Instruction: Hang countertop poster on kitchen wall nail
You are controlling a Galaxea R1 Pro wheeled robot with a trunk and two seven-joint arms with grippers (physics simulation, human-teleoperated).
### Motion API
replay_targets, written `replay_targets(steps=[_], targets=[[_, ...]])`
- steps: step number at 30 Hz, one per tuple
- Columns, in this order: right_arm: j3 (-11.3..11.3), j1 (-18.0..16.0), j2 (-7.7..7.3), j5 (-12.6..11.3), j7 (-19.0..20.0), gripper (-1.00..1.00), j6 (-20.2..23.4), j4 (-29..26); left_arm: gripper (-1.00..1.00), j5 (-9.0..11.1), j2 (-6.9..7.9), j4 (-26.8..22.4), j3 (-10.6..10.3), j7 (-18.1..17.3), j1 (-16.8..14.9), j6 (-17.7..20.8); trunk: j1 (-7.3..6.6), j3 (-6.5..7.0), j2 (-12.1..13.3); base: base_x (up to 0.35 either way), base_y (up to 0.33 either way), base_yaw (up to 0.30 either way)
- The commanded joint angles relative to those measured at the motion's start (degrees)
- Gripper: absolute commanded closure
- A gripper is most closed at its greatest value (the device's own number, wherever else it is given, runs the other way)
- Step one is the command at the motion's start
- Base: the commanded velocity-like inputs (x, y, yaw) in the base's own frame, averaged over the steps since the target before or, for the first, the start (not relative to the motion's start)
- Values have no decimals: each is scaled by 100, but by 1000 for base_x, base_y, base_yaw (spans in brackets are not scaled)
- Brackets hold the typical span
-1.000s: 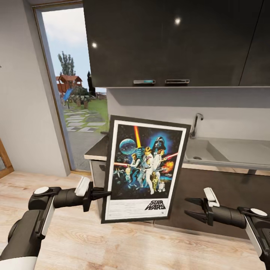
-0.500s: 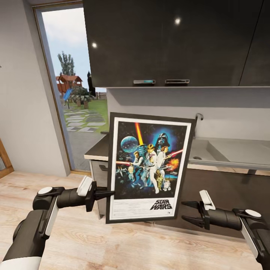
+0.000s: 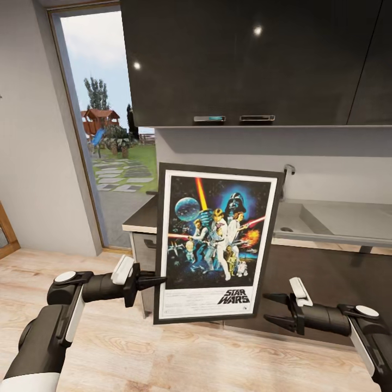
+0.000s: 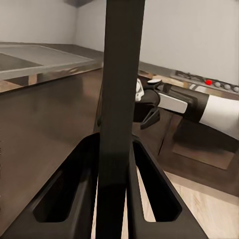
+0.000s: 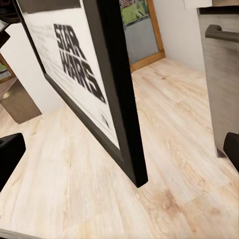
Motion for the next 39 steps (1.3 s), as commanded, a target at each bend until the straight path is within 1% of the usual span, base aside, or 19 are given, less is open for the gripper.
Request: replay_targets(steps=[1,5,10,20,25,30,39], targets=[[0,-3,0,-12,18,-100,49,12,100,0,1,-2,-1,-21,-4,40,0,-7,-4,0,0,0],[0,1,4,-13,23,-100,-161,68,100,0,1,-1,1,-21,-4,40,0,-7,-4,0,0,0],[0,1,4,-16,26,-100,-207,78,100,0,1,1,8,-21,-4,35,0,-7,-4,0,0,0],[1,2,33,-13,26,-100,-230,81,100,0,-6,-6,1,-21,-4,35,0,-7,-4,0,0,0],[2,2,57,-12,26,-100,-232,81,100,0,-8,-7,-38,-21,-4,38,0,-7,-4,0,0,0],[2,2,63,-12,26,-100,-233,81,100,0,-8,-7,-122,-21,-4,41,0,-7,-4,0,0,0],[4,2,70,-14,26,-100,-233,88,100,0,-16,-7,-147,-21,-4,41,0,-7,-4,0,0,0]])
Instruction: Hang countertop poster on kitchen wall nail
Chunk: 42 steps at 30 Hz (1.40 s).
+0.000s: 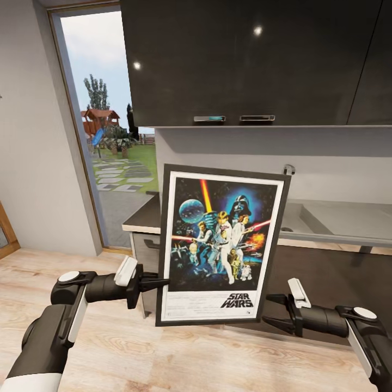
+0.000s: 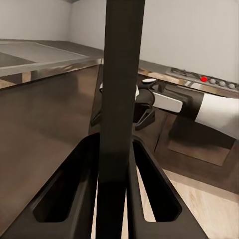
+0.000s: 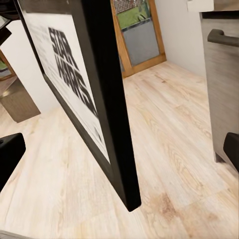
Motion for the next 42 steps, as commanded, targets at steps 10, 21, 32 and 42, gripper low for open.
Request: replay_targets(steps=[10,21,32,42], targets=[[4,5,5,-12,136,-100,59,1,100,0,-17,-6,-9,-21,-4,40,0,-7,-4,0,0,0],[-2,5,49,-10,175,-100,35,2,100,0,-50,-10,-95,-21,-4,48,0,-7,-4,0,0,0],[-4,5,49,-11,176,-100,34,1,100,0,-52,-17,-97,-21,-4,48,0,-7,-4,0,0,0],[-3,5,52,-11,176,-100,29,2,100,5,-52,-18,-98,-21,-4,49,0,-7,-4,0,0,0]])
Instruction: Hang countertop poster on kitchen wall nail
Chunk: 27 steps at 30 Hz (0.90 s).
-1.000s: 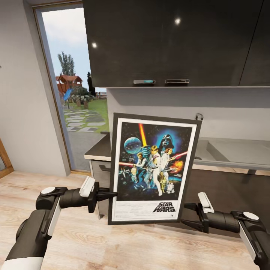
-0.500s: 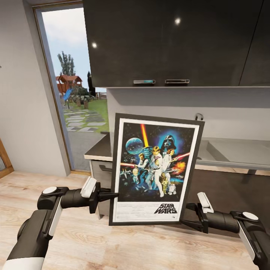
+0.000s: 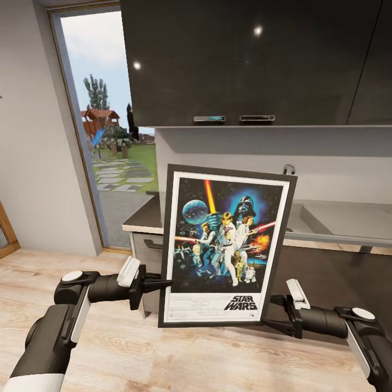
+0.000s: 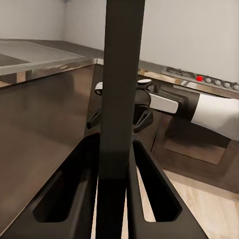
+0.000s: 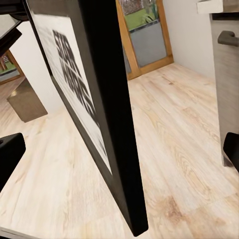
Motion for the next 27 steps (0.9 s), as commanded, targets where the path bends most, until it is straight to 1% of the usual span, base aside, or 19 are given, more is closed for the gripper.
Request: replay_targets(steps=[1,4,7,27], targets=[[2,-4,1,-10,19,-100,47,0,100,15,1,-1,1,-21,-4,40,0,-7,-4,0,0,0],[5,-4,2,-10,19,-100,-108,84,100,129,1,-2,1,-21,-4,39,0,-7,-4,0,0,0],[6,-4,1,-10,19,-100,-151,128,100,169,1,-2,-2,-21,-4,39,0,-7,-4,0,0,0],[7,-4,-4,-10,27,-100,-181,159,100,197,1,-2,1,-21,-4,40,0,-7,-4,0,0,0]])
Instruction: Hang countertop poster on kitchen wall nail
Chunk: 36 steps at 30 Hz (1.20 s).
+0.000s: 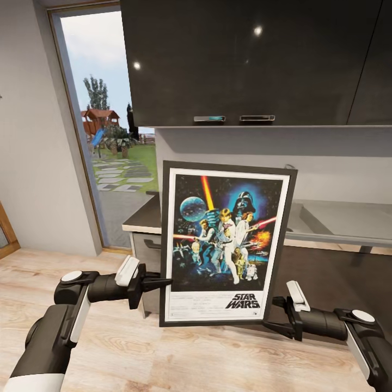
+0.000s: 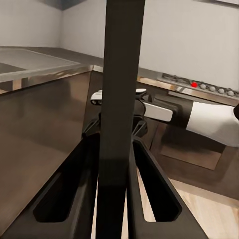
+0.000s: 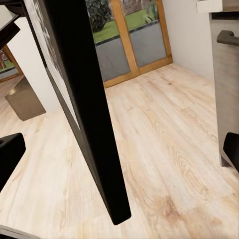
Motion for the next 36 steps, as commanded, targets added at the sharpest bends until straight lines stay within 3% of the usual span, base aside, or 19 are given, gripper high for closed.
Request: replay_targets(steps=[1,11,12,30,31,36], targets=[[-1,-4,-1,-12,19,-100,60,0,100,0,1,-1,0,-21,-4,40,0,-7,-4,0,0,0],[-1,-4,-1,-13,19,-100,60,0,100,0,1,-1,-3,-21,-4,40,0,-7,-4,0,0,0],[-1,-4,-1,-13,19,100,60,0,100,0,1,-1,-2,-21,-4,40,0,-7,-4,0,0,0],[-8,-4,-1,-11,19,100,60,-2,100,2,1,2,-15,-21,-4,61,0,-7,-4,0,0,0],[-7,-4,-1,-11,19,100,60,-3,-100,3,1,2,-16,-21,-4,63,0,-7,-4,0,0,0],[-7,-4,-1,-13,19,100,60,0,-100,1,1,7,-14,-21,-4,68,0,-7,-4,0,0,0]])
